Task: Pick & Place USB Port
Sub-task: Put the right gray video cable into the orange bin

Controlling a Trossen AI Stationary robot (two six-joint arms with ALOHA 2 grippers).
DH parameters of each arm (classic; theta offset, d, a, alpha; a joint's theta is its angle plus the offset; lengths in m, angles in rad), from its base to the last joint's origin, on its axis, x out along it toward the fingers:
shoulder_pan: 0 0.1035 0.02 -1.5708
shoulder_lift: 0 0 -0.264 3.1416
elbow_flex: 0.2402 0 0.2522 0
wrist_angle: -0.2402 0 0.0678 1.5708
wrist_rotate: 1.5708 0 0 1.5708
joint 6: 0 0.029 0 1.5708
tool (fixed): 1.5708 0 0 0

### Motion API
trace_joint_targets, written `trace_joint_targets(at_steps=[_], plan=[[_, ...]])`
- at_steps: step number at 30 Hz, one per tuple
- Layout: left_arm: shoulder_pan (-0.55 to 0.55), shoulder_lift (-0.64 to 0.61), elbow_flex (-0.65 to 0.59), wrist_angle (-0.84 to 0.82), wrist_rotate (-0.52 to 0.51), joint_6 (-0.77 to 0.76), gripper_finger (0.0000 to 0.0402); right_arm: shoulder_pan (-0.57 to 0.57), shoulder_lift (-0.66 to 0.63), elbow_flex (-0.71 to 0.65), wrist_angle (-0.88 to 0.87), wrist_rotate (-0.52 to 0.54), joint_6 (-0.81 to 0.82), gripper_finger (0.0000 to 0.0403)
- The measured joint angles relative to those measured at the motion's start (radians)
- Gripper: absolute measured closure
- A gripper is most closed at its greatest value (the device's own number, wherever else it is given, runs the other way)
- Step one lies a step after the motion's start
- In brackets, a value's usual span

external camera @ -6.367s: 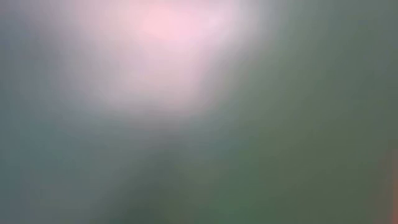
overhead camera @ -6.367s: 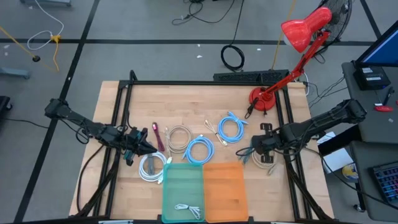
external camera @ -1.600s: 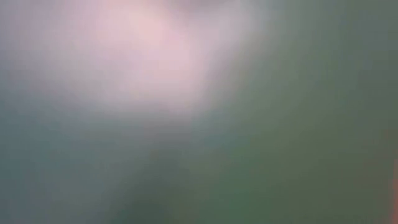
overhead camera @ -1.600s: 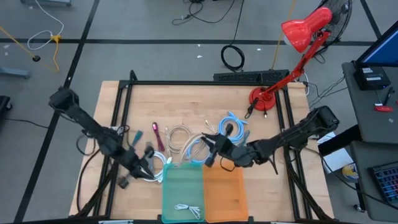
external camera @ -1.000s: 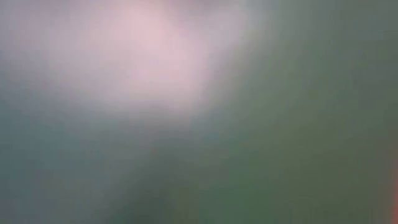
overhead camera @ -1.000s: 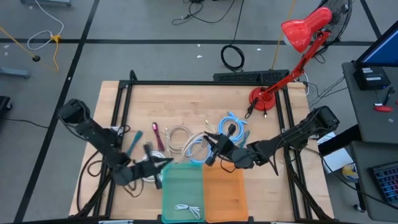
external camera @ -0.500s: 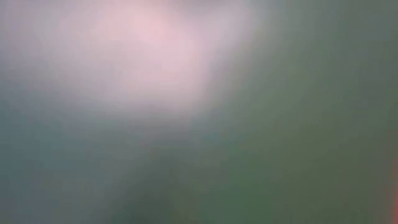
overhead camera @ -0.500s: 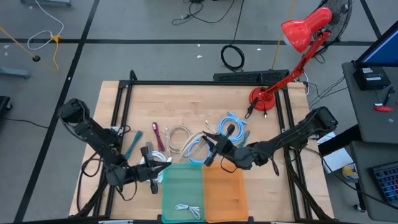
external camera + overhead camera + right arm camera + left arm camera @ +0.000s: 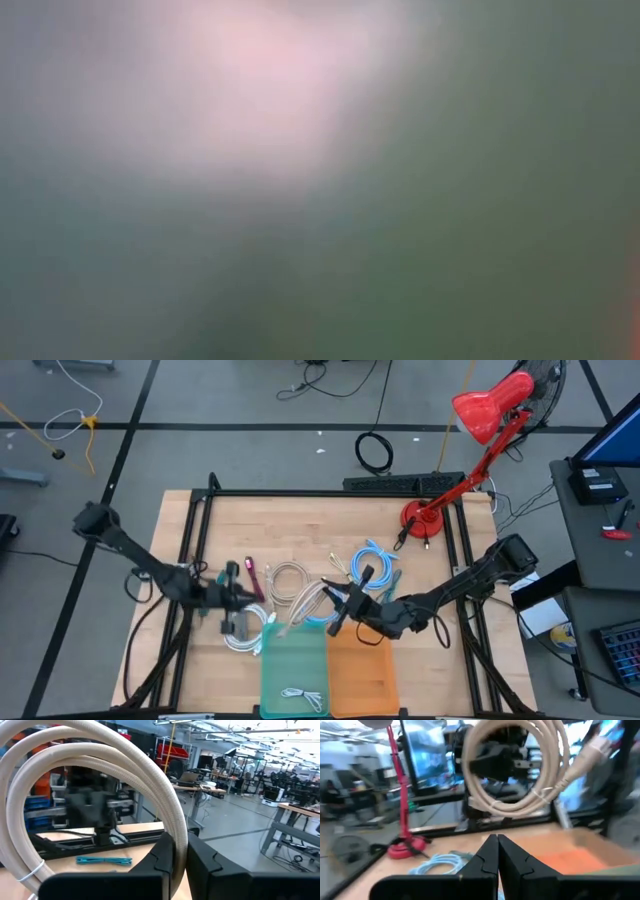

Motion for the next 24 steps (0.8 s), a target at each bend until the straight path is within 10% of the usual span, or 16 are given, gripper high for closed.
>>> trace_joint_targets(at_steps=[9, 24], plan=[[0.159, -0.191, -0.075, -0.037, 0.224, -0.051, 0.0371, -0.019, 0.0, 0.0, 0.019, 0.0, 0.0, 0.0386], [0.043, 0.343, 0.247, -0.042, -0.049, 0.021, 0.0186, -0.036, 0.079, 0.0, 0.182, 0.183, -0.035, 0.0386]])
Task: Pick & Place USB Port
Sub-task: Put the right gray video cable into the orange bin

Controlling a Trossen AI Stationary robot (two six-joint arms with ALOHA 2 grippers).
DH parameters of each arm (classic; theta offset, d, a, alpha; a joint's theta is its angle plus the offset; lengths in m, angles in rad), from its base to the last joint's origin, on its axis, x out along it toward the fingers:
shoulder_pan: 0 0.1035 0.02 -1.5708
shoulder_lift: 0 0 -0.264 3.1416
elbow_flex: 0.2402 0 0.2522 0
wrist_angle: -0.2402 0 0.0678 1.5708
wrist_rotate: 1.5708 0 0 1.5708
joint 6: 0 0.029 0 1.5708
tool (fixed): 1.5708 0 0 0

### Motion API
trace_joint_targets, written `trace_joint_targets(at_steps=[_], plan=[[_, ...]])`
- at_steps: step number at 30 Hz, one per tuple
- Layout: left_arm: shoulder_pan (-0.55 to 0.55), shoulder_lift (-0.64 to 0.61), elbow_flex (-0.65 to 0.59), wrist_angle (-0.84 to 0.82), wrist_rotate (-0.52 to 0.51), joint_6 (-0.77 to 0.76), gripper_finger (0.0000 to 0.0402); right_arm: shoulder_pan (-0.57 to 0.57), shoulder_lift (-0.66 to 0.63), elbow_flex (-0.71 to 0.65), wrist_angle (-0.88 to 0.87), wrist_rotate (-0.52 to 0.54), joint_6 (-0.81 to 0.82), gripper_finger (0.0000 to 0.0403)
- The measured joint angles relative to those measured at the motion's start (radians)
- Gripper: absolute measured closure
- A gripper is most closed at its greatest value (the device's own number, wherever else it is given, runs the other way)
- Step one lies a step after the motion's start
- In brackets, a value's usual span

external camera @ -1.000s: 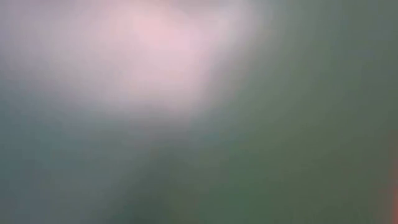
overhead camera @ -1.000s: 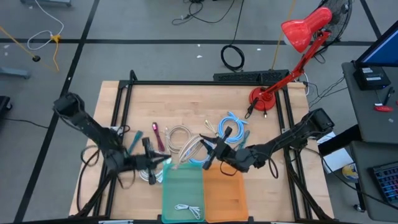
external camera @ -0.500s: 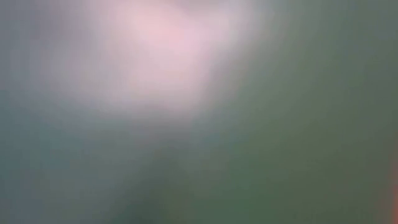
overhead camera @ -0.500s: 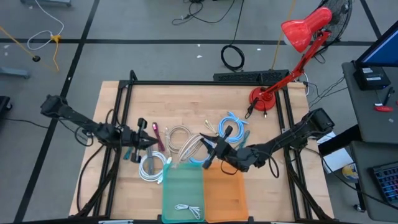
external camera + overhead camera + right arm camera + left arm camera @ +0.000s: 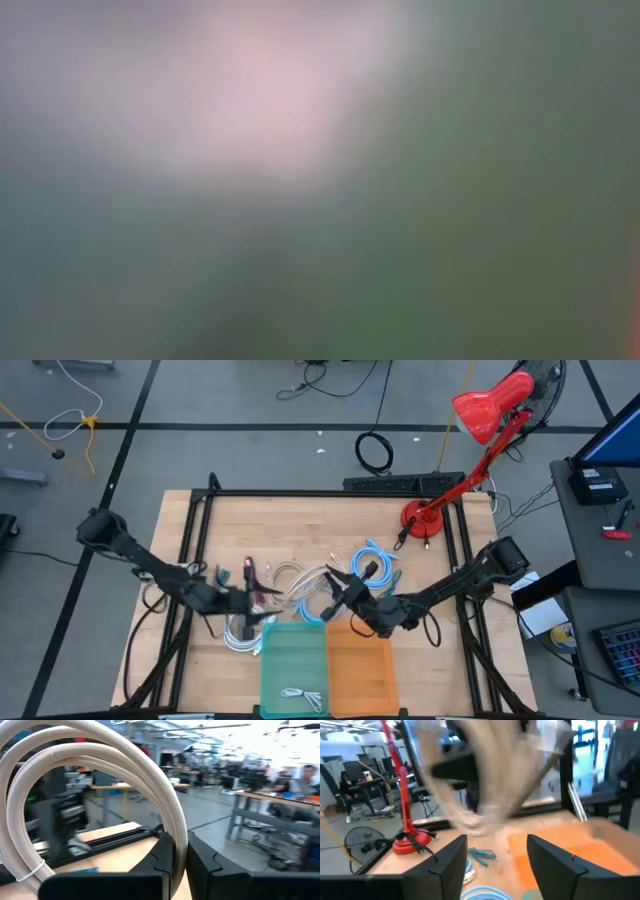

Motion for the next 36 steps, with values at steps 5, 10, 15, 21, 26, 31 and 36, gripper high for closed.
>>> trace_joint_targets(at_steps=[5, 10, 15, 21, 26, 31, 36], plan=[[-0.005, 0.125, 0.092, 0.007, -0.099, 0.016, 0.0175, -0.006, 0.048, 0.0, 0.162, 0.003, -0.103, 0.0386], [-0.004, 0.143, 0.109, 0.008, -0.227, 0.016, 0.0186, -0.006, 0.053, 0.0, 0.182, 0.002, -0.111, 0.0386], [-0.013, 0.138, 0.106, 0.041, -0.222, 0.015, 0.0209, -0.007, 0.053, 0.0, 0.181, 0.004, -0.114, 0.0386], [-0.025, 0.138, 0.106, 0.089, -0.218, 0.037, 0.0221, -0.022, 0.053, 0.0, 0.153, 0.005, -0.07, 0.0386], [-0.028, 0.138, 0.106, 0.111, -0.218, 0.035, 0.0218, -0.033, 0.053, 0.0, 0.103, 0.004, -0.011, 0.0386], [-0.021, 0.138, 0.106, 0.113, -0.255, 0.015, 0.0218, -0.035, 0.053, 0.0, 0.105, 0.004, -0.009, 0.0386], [0.011, 0.138, 0.106, 0.114, -0.27, -0.025, 0.0238, -0.036, 0.053, 0.0, 0.104, 0.006, -0.007, 0.0386]])
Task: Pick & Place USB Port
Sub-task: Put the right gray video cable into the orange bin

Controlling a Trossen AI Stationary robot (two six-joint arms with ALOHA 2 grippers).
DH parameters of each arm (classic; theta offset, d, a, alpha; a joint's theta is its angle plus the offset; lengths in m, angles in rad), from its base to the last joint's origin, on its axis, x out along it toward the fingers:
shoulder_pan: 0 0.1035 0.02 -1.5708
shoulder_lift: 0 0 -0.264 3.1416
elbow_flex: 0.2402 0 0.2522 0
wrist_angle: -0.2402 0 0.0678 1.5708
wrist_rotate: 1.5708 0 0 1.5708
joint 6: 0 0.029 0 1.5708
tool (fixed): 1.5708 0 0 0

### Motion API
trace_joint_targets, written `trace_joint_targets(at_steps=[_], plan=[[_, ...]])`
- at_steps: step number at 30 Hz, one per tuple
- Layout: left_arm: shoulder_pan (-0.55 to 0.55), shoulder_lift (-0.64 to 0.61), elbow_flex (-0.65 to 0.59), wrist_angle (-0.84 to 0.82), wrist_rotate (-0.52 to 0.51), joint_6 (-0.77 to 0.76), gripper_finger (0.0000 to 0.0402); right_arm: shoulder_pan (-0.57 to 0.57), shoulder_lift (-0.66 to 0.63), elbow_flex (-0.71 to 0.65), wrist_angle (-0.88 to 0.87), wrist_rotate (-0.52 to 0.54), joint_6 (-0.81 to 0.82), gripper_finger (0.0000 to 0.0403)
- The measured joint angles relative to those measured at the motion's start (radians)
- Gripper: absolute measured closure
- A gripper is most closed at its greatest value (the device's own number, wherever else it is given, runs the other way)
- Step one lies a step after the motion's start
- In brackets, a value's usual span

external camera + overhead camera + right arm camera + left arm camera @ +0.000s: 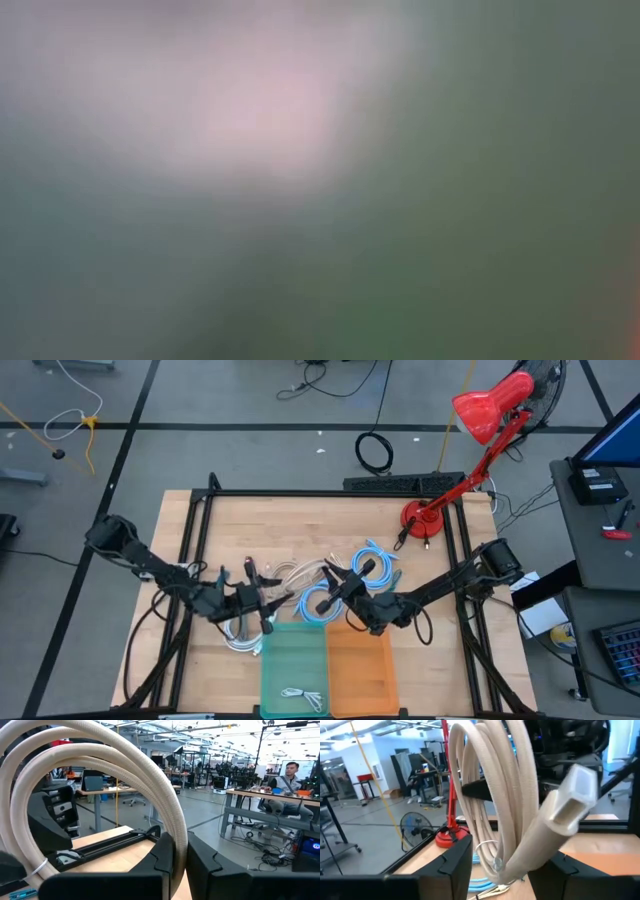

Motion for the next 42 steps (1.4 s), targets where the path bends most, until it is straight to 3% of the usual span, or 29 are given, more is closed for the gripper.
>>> trace_joint_targets(at_steps=[4, 8, 12, 17, 23, 28, 33, 38, 40, 42], plan=[[0.019, 0.0, 0.0, 0.015, 0.012, -0.026, 0.0283, -0.001, 0.0, 0.0, 0.0, 0.0, 0.012, 0.0386], [0.016, 0.0, 0.0, 0.01, 0.031, -0.029, 0.0359, -0.002, 0.0, 0.0, -0.022, -0.064, 0.017, 0.0383], [-0.013, -0.002, -0.002, 0.018, -0.007, -0.028, 0.036, -0.002, -0.003, 0.0, -0.018, -0.135, -0.004, 0.0348], [-0.097, -0.069, -0.002, -0.016, -0.095, -0.007, 0.036, 0.038, -0.032, 0.0, -0.022, -0.106, -0.079, 0.0308], [-0.198, -0.137, -0.002, -0.032, -0.1, 0.015, 0.036, 0.065, -0.044, 0.0, 0.023, -0.191, -0.054, 0.0289], [-0.261, -0.186, -0.002, -0.03, 0.046, 0.05, 0.036, 0.065, -0.045, 0.0, 0.03, -0.323, -0.022, 0.0293], [-0.332, -0.233, -0.002, -0.005, 0.103, 0.115, 0.036, 0.065, -0.045, 0.0, 0.032, -0.375, -0.011, 0.0292], [-0.36, -0.285, -0.001, -0.019, 0.41, 0.101, 0.036, 0.062, -0.045, 0.0, 0.032, -0.396, -0.028, 0.0289], [-0.36, -0.285, -0.001, -0.027, 0.465, 0.09, 0.036, 0.05, -0.045, 0.0, 0.032, -0.489, -0.006, 0.0289], [-0.358, -0.285, -0.001, -0.043, 0.468, 0.089, 0.036, 0.037, -0.045, 0.0, 0.036, -0.662, 0.04, 0.0289]])
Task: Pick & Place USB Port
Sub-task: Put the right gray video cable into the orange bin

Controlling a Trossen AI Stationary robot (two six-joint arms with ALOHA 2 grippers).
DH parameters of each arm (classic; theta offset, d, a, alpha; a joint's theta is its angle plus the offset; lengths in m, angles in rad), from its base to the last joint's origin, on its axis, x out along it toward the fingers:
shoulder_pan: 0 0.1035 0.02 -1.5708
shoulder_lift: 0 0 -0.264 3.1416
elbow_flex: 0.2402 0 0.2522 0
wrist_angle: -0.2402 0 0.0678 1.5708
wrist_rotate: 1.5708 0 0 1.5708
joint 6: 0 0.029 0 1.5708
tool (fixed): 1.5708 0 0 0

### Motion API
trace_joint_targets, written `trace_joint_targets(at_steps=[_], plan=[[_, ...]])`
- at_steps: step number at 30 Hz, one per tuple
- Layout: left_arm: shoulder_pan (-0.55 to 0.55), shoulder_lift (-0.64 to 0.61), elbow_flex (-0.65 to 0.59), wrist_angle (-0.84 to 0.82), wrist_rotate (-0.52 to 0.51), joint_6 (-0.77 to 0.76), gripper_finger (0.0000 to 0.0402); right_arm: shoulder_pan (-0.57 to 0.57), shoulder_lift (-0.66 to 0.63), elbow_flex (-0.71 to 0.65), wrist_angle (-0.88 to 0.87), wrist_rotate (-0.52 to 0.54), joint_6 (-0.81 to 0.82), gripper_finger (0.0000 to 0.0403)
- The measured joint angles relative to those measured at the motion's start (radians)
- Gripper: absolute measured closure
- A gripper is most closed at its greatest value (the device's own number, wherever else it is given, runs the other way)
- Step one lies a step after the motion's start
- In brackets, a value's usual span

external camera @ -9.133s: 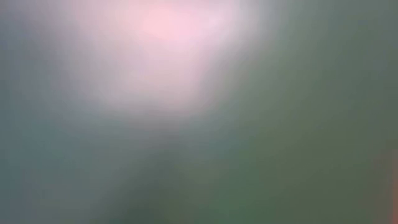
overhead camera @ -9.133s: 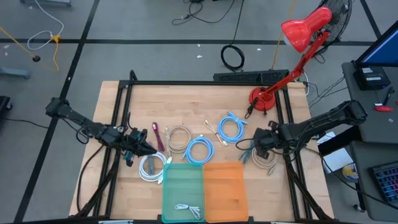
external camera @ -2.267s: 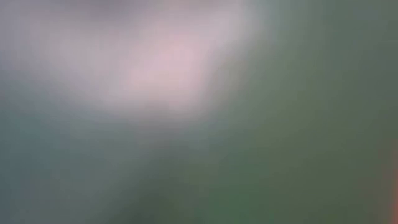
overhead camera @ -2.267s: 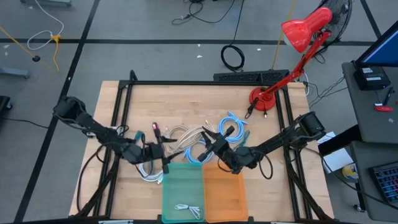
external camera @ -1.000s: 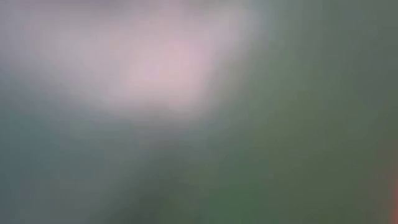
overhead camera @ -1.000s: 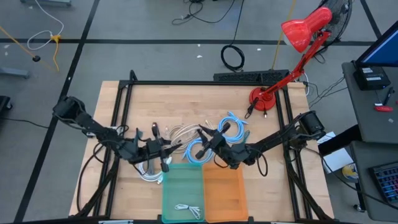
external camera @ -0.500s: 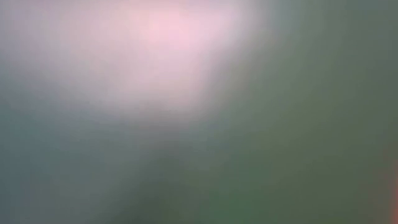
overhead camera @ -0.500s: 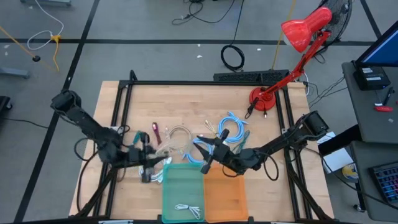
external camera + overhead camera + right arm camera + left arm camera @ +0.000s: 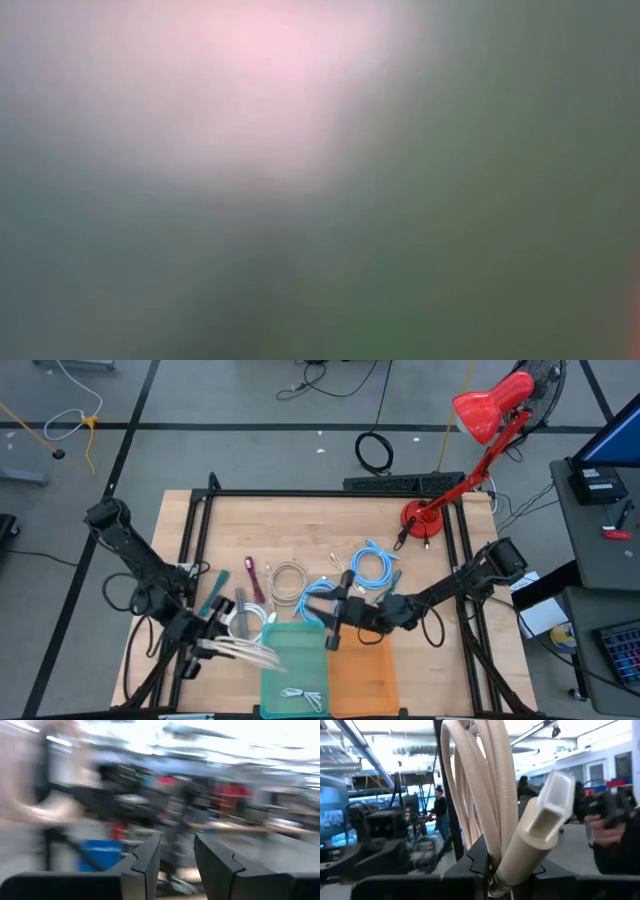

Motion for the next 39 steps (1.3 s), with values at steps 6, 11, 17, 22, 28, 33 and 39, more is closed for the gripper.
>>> trace_joint_targets(at_steps=[6, 11, 17, 22, 28, 33, 39], plan=[[0.019, 0.0, 0.0, -0.009, 0.073, -0.013, 0.036, -0.047, 0.0, 0.0, 0.096, -0.544, 0.242, 0.0288], [0.078, 0.018, 0.0, -0.032, 0.088, -0.054, 0.036, -0.055, 0.0, 0.0, 0.075, -0.565, 0.263, 0.0288], [0.177, 0.061, 0.0, -0.031, 0.168, -0.133, 0.036, -0.06, 0.0, 0.0, 0.069, -0.572, 0.291, 0.027], [0.219, 0.066, 0.0, -0.034, 0.214, -0.159, 0.036, -0.059, 0.0, 0.0, 0.069, -0.573, 0.328, 0.0224], [0.223, 0.066, 0.0, -0.035, 0.21, -0.158, 0.036, -0.058, 0.0, 0.0, 0.07, -0.572, 0.331, 0.0175], [0.226, 0.066, 0.0, -0.035, 0.159, -0.147, 0.036, -0.057, 0.001, 0.022, 0.043, -0.572, 0.332, 0.0157], [0.266, 0.066, 0.0, -0.045, 0.151, -0.17, 0.036, -0.045, 0.049, 0.101, -0.033, -0.573, 0.331, 0.0154]])
